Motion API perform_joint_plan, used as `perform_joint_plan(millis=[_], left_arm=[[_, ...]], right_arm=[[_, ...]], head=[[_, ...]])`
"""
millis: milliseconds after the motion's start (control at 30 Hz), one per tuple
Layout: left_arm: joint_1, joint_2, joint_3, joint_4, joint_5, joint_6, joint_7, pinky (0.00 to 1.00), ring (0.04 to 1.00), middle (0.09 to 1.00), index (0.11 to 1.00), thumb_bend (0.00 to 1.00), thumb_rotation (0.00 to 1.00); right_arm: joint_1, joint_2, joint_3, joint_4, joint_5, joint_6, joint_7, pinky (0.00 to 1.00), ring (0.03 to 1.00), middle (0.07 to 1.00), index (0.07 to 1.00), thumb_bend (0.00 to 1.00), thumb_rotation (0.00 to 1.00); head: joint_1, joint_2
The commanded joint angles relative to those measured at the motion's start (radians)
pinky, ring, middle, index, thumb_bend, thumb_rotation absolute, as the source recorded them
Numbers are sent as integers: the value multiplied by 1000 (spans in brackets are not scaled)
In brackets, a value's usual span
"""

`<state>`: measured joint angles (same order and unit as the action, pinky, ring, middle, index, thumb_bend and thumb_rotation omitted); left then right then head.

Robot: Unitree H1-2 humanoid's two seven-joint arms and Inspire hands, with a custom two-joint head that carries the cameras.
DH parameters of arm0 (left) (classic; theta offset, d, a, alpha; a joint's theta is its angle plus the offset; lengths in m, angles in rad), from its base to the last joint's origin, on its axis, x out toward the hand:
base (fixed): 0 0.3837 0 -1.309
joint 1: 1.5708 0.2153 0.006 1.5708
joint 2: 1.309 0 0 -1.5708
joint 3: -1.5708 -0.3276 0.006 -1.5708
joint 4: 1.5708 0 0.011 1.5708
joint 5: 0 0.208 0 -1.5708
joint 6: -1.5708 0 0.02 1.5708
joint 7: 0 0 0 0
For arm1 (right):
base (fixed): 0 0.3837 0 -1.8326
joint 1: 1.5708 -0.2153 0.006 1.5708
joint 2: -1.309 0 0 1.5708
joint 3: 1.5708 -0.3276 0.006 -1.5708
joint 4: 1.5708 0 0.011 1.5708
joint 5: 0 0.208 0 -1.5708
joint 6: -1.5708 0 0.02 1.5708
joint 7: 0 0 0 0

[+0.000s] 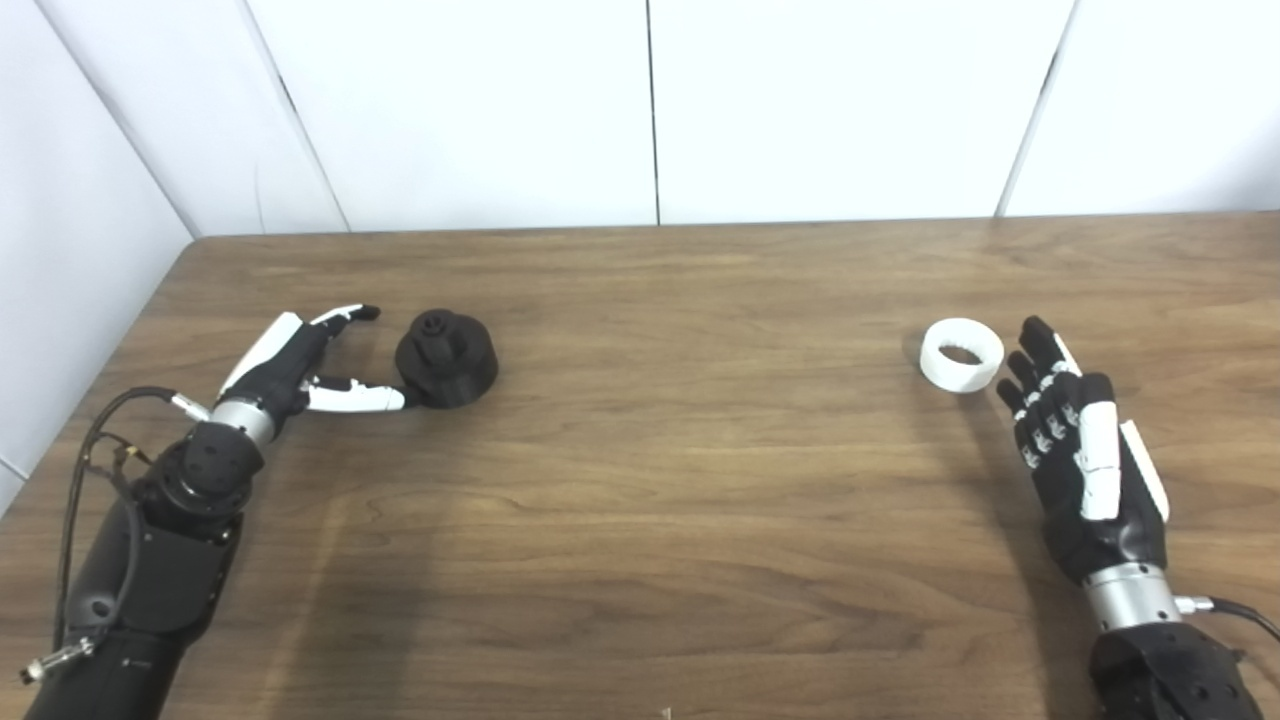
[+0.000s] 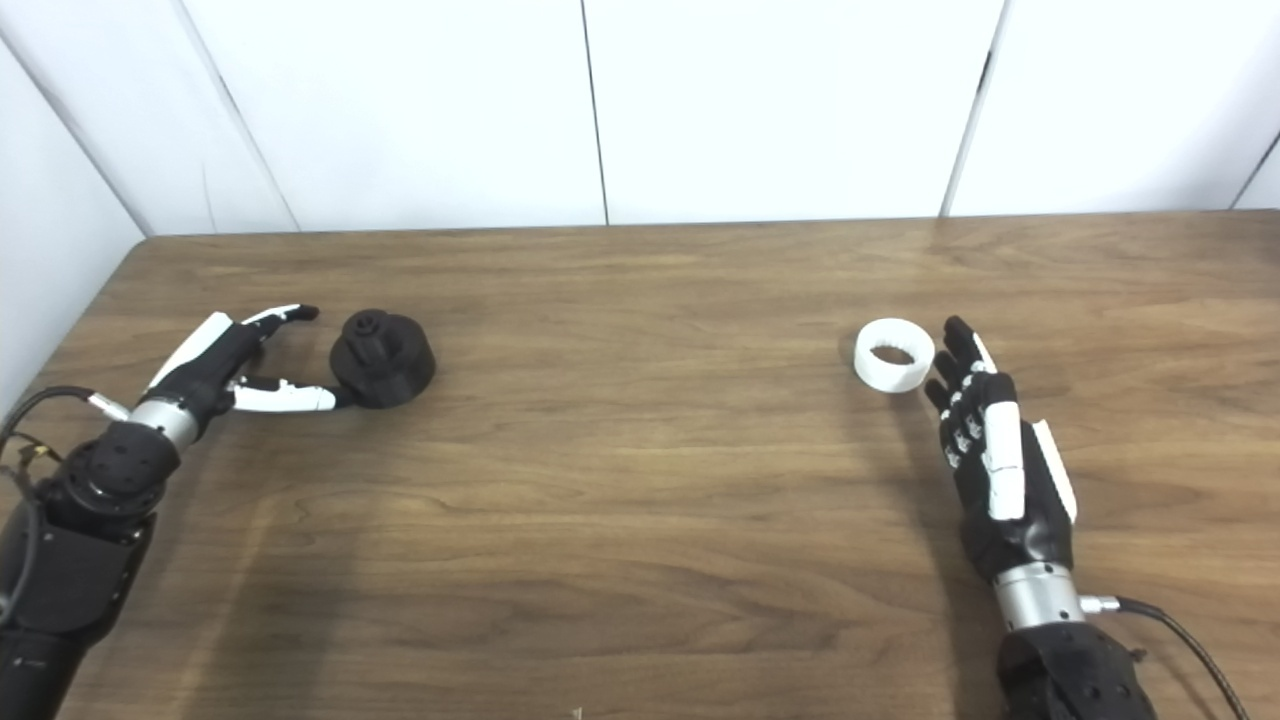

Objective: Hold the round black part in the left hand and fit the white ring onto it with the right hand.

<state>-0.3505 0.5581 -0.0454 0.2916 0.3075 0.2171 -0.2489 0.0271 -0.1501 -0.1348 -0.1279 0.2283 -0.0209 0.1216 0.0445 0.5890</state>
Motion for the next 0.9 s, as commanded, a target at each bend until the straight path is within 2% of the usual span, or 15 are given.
perform_joint_plan(millis=[0,133,433,667,867], left_arm=[[-53,16,5,-20,-7,-18,8,994,1000,991,900,952,286],[-64,10,-5,-16,-1,-21,7,999,1000,985,902,987,308],[-74,7,-19,-15,-8,-31,-10,1000,1000,991,906,969,292],[-73,4,-29,-30,-13,-30,-23,1000,1000,982,890,982,236],[-76,1,-49,-45,12,-25,-15,1000,1000,973,892,999,266]], right_arm=[[13,5,-4,2,-3,-43,0,984,1000,1000,959,579,1000],[15,4,-5,8,-2,-47,0,973,1000,997,957,601,1000],[16,4,-10,7,-4,-46,-7,967,1000,998,962,598,1000],[12,3,-11,18,-3,-51,-5,987,1000,999,966,602,1000],[11,5,-12,23,-3,-52,-8,975,1000,994,962,600,1000]], head=[[-1,1],[0,-1],[2,4],[5,2],[4,0]])
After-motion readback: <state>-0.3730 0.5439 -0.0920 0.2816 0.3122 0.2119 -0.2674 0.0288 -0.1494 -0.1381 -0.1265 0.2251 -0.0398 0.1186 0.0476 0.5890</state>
